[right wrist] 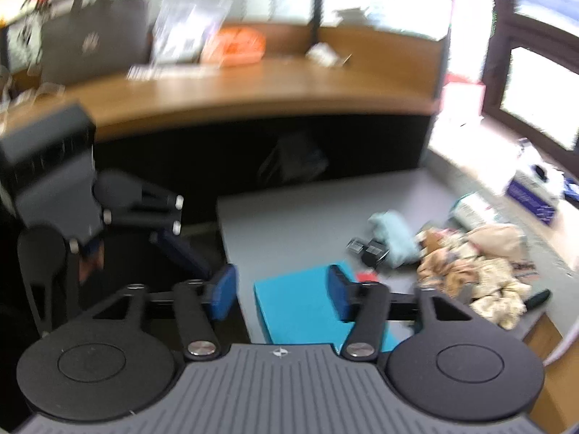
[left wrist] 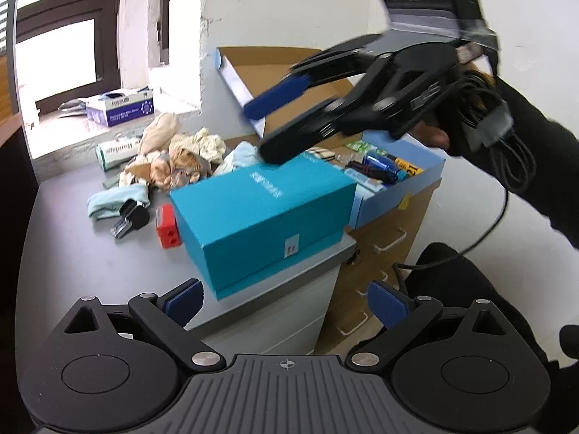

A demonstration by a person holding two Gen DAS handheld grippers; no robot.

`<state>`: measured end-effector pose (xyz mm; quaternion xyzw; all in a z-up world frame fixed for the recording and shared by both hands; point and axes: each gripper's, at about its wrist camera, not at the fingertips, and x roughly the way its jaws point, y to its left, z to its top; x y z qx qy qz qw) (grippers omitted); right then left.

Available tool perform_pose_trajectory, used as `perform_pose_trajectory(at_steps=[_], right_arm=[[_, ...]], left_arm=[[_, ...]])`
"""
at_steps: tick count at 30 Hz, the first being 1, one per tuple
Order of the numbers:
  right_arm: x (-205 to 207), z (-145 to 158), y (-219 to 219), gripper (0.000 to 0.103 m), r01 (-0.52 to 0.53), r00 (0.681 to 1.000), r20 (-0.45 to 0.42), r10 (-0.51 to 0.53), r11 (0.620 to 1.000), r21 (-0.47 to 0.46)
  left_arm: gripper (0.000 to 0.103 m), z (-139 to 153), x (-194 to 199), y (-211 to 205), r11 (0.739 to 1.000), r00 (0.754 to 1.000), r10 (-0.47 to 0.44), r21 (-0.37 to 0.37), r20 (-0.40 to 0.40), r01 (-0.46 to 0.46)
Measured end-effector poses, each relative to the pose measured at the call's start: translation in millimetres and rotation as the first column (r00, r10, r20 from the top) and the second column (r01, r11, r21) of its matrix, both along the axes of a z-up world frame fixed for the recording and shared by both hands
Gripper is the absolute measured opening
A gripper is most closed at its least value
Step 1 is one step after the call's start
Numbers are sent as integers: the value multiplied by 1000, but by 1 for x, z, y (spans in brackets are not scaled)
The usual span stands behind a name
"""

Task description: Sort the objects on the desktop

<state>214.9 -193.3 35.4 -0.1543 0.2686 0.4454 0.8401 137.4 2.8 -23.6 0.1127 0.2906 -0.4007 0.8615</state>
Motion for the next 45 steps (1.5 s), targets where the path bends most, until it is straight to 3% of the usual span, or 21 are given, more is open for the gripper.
perform_pose_trajectory(at_steps=[1, 2, 4, 7, 12, 16, 24, 28, 34, 37, 40, 45], right_arm=[[-5, 3, -8, 86, 40, 999, 18, -40, 999, 36], [-10, 6, -14, 90, 80, 996, 33, -82, 994, 70], [-22, 7, -27, 93, 175, 981, 59, -183, 976, 127], [-34, 4, -40, 99, 324, 943, 26, -332, 932, 163], [-50, -9, -57, 101, 545, 838, -100, -536, 826, 144], [-66, -23, -73, 103, 656, 754, -203, -625, 729, 195], [-110, -23, -40, 103, 700, 698, 42, -715, 693, 171], [-139, -14, -28, 103, 723, 648, 148, -748, 664, 191], [-176, -15, -24, 103, 763, 582, 161, -797, 604, 231], [-191, -21, -22, 103, 782, 544, 159, -824, 567, 260], [-201, -28, -18, 103, 792, 502, 177, -847, 532, 299], [-216, -38, -11, 103, 794, 464, 200, -863, 505, 339]], left_arm=[[103, 2, 0, -2, 1000, 1000, 4, 3, 8, -4], [103, 3, -1, -5, 1000, 1000, 8, 8, 14, -9], [103, 6, -2, -12, 1000, 1000, 17, 17, 16, -18], [103, 9, -2, -20, 1000, 1000, 25, 18, 11, -26], [103, 13, -8, -33, 998, 998, 57, 28, 14, -58], [103, 17, -16, -40, 990, 989, 138, 12, 59, -139], [103, 26, -31, -41, 971, 963, 236, -57, 129, -230], [103, 31, -45, -38, 954, 936, 300, -73, 184, -291], [103, 29, -63, -32, 929, 904, 370, -101, 213, -356], [103, 24, -69, -26, 905, 885, 420, -162, 199, -393], [103, 18, -72, -24, 886, 872, 457, -176, 177, -429], [103, 10, -85, -19, 854, 841, 511, -214, 176, -474]])
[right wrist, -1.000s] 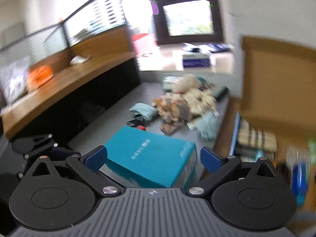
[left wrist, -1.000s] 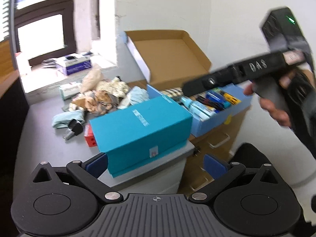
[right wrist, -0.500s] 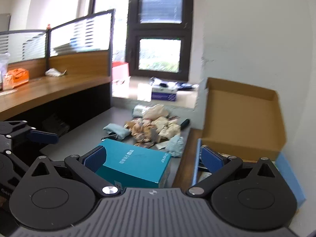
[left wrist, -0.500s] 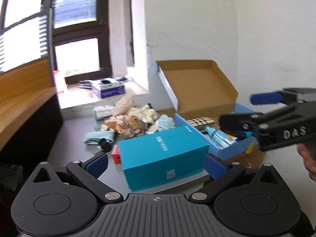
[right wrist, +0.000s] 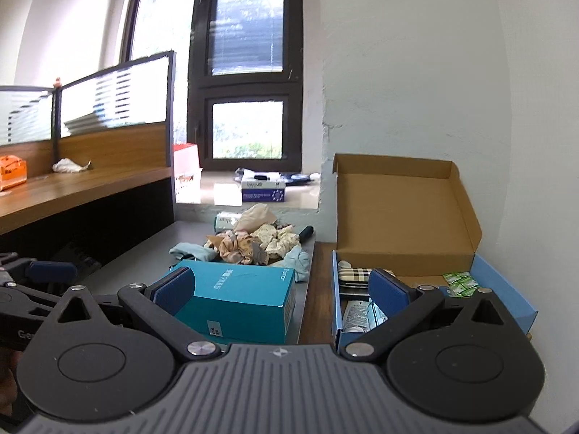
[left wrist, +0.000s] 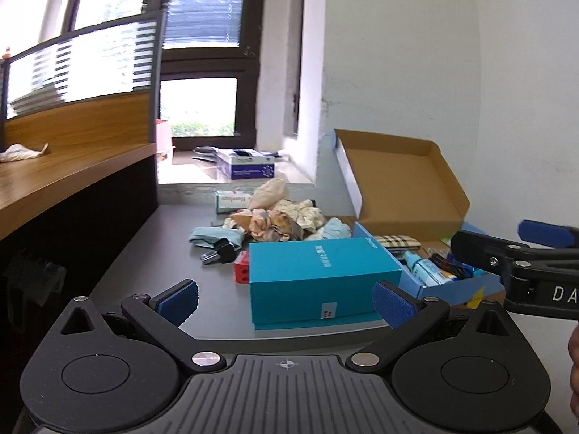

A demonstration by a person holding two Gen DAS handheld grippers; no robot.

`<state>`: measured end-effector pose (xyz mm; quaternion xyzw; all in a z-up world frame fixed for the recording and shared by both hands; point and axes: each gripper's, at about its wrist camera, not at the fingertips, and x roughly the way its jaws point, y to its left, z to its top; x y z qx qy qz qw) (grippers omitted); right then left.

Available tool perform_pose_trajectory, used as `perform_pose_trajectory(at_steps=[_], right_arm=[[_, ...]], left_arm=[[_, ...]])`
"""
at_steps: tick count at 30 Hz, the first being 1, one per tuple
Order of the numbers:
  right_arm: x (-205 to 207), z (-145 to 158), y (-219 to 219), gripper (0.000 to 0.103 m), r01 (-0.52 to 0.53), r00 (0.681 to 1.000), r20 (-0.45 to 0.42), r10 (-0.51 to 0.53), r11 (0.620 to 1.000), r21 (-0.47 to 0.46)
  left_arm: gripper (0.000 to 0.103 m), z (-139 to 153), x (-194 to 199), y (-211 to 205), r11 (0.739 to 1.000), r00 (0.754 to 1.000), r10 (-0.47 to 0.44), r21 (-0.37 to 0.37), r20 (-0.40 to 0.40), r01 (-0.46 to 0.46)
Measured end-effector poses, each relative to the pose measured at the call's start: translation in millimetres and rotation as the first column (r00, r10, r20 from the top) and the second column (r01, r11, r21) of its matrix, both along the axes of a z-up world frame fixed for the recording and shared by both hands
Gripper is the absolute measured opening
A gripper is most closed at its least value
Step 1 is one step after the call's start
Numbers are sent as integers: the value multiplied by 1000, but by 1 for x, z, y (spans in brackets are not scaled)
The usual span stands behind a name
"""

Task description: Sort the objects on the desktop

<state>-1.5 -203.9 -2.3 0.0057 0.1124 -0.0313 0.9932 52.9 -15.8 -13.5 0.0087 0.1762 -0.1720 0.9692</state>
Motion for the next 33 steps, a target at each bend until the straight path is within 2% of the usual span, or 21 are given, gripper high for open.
perform_pose_trajectory(at_steps=[6, 11, 13, 16, 22, 25, 27, 31, 33], right_arm=[[-18, -14, 9, 103, 21, 998, 64, -20, 1000, -13], [-33, -23, 9, 103, 24, 994, 102, -26, 999, 22], [-40, -24, 8, 103, 22, 992, 124, -26, 999, 36], [-49, -25, 8, 103, 27, 985, 167, -34, 999, 41], [-55, -8, 11, 103, 32, 972, 231, -33, 999, 9], [-56, 6, 13, 103, 31, 960, 280, -31, 1000, 5], [-61, 8, 14, 103, 47, 949, 310, -50, 999, 16], [-67, -2, 17, 103, 49, 959, 280, -54, 999, 24], [-70, -10, 17, 103, 50, 967, 247, -55, 998, 26]], left_arm=[[103, -6, -13, 4, 998, 998, 57, -27, 33, -56], [103, -2, -34, 4, 994, 981, 109, -34, 160, -105], [103, 0, -42, 3, 994, 970, 112, -27, 214, -109], [103, 5, -49, 1, 995, 962, 101, -31, 254, -97], [103, 24, -45, 0, 992, 962, 123, -39, 243, -117], [103, 28, -53, 5, 984, 946, 178, -66, 270, -166], [103, 26, -55, 7, 977, 940, 211, -55, 269, -204], [103, 17, -56, 10, 973, 948, 229, -12, 222, -233], [103, 11, -60, 13, 972, 952, 234, -23, 198, -234]])
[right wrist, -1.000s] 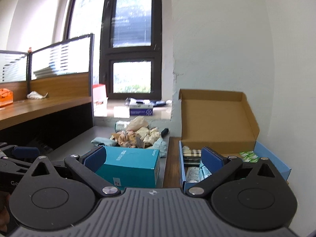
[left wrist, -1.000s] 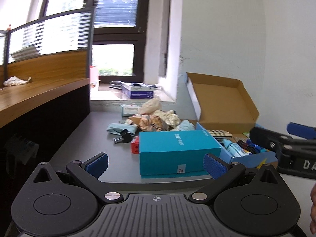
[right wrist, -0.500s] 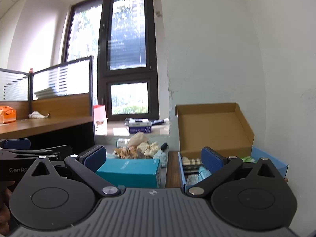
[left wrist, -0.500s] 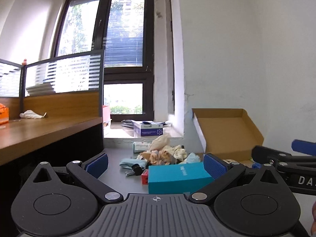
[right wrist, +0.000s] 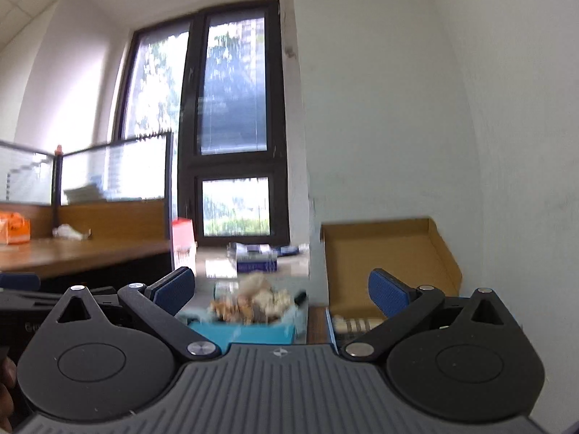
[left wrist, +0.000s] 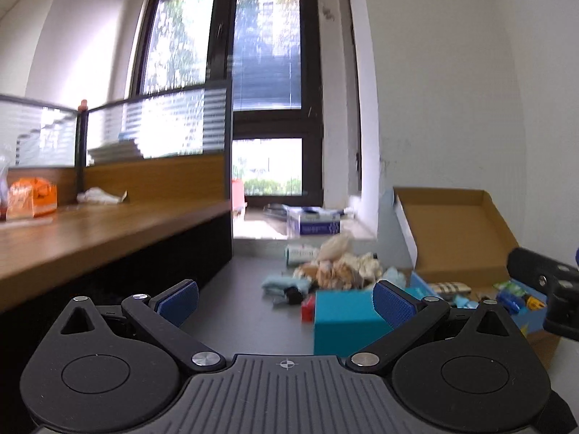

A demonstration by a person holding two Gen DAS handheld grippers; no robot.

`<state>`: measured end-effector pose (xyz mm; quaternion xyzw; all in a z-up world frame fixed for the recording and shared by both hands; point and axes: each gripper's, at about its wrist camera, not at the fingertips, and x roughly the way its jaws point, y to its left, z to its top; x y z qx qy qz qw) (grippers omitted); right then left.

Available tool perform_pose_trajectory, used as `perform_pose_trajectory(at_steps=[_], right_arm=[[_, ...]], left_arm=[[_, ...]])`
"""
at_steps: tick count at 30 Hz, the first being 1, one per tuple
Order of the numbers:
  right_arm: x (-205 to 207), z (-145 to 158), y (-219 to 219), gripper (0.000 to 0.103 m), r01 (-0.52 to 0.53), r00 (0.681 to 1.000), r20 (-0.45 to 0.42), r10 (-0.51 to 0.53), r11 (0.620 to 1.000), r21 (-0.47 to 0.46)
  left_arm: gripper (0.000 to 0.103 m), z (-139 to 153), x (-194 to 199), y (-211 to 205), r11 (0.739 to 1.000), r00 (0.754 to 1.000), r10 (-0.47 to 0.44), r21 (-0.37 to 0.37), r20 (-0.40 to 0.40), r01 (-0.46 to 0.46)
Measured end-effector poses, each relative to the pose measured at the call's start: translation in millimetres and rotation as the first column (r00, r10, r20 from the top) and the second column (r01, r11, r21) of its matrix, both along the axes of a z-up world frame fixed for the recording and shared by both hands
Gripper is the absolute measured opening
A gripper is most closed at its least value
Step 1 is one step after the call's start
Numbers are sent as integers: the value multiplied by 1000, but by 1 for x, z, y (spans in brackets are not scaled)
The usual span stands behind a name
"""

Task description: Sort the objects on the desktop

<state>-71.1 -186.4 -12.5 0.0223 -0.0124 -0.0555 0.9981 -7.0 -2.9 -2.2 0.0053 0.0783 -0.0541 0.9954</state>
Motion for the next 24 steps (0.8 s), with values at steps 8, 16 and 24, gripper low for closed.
perform_pose_trajectory(at_steps=[8, 16, 24], right_arm=[[-23, -32, -1, 103, 23, 1000, -15, -22, 998, 66], [-19, -35, 1, 103, 39, 999, -39, -38, 998, 48], [-6, -37, -3, 103, 52, 997, -57, -50, 998, 41]], left_arm=[[103, -28, -15, -1, 1000, 999, -29, -11, -29, 29], [103, -35, -16, -3, 999, 999, -28, 31, -31, 28], [103, -35, -6, -5, 998, 1000, -17, 52, -14, 17]])
